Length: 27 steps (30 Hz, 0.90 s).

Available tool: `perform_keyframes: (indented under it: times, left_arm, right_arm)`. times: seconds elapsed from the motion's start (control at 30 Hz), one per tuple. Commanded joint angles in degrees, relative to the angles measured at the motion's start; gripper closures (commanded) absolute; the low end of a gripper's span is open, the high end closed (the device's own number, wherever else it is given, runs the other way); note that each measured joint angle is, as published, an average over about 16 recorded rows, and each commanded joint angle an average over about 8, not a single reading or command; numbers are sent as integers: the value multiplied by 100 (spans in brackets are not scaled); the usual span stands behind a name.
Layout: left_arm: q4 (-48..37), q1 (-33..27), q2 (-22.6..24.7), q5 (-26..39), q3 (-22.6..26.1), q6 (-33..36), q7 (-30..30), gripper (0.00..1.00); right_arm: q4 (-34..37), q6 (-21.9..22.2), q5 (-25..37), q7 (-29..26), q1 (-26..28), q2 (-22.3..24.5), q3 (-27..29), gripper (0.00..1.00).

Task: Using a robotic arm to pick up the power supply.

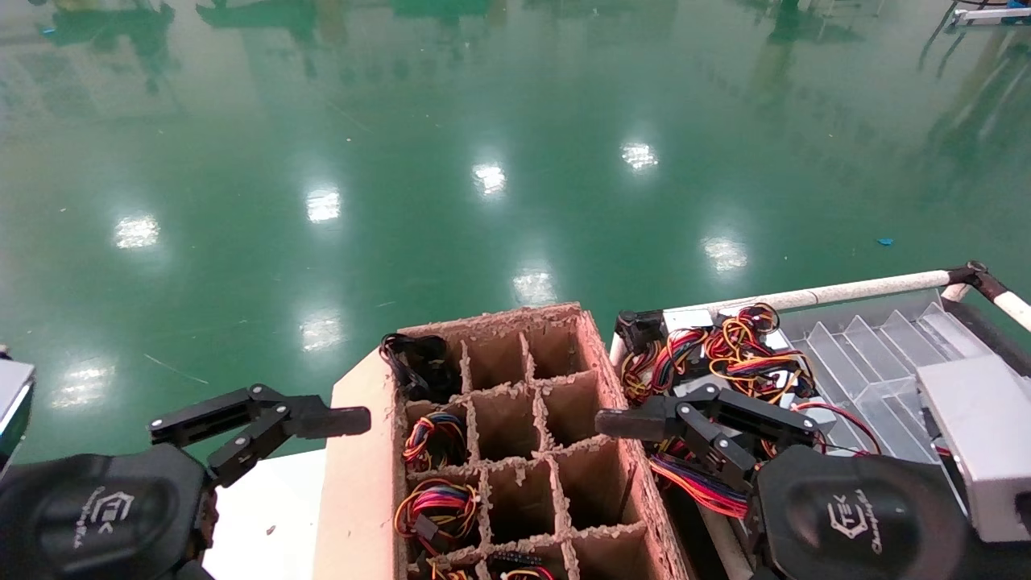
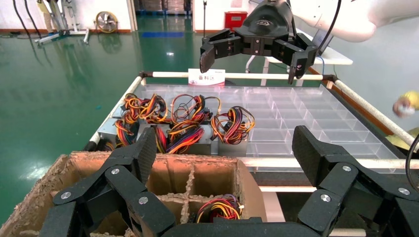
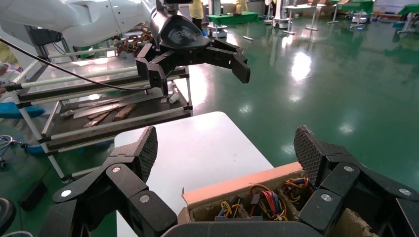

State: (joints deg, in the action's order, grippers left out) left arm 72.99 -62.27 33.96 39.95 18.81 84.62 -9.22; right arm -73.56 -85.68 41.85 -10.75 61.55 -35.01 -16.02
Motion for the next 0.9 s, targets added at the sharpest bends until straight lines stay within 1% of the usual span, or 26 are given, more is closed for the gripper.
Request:
perform_keyframes:
  times: [0.03, 0.07, 0.13, 0.3, 0.33, 0.37, 0.4, 0.5, 0.7, 0.9]
  left_arm:
    - [0, 0, 0, 0, 0, 0, 0, 0]
    - [0, 0, 0, 0, 0, 0, 0, 2]
    - [0, 0, 0, 0, 0, 0, 0, 17]
    - [0, 0, 0, 0, 0, 0, 0, 79]
    - [0, 0, 0, 0, 0, 0, 0, 91]
    - [0, 0, 0, 0, 0, 0, 0, 97]
    - [0, 0, 0, 0, 0, 0, 0, 100]
    - [0, 0, 0, 0, 0, 0, 0, 94]
    - [-1, 0, 0, 0, 0, 0, 0, 87]
    - [-2, -1, 0, -1, 1, 1, 1, 95]
  right_arm:
    - [0, 0, 0, 0, 0, 0, 0, 0]
    - [0, 0, 0, 0, 0, 0, 0, 0]
    - [0, 0, 0, 0, 0, 0, 0, 0]
    - [0, 0, 0, 0, 0, 0, 0, 0]
    - [0, 0, 0, 0, 0, 0, 0, 0]
    - [0, 0, 0, 0, 0, 0, 0, 0]
    - [0, 0, 0, 0, 0, 0, 0, 0]
    - [0, 0, 0, 0, 0, 0, 0, 0]
    - [20, 11, 60, 5, -28, 7, -27, 0]
    - [54, 99, 439, 36, -121, 31, -182, 0]
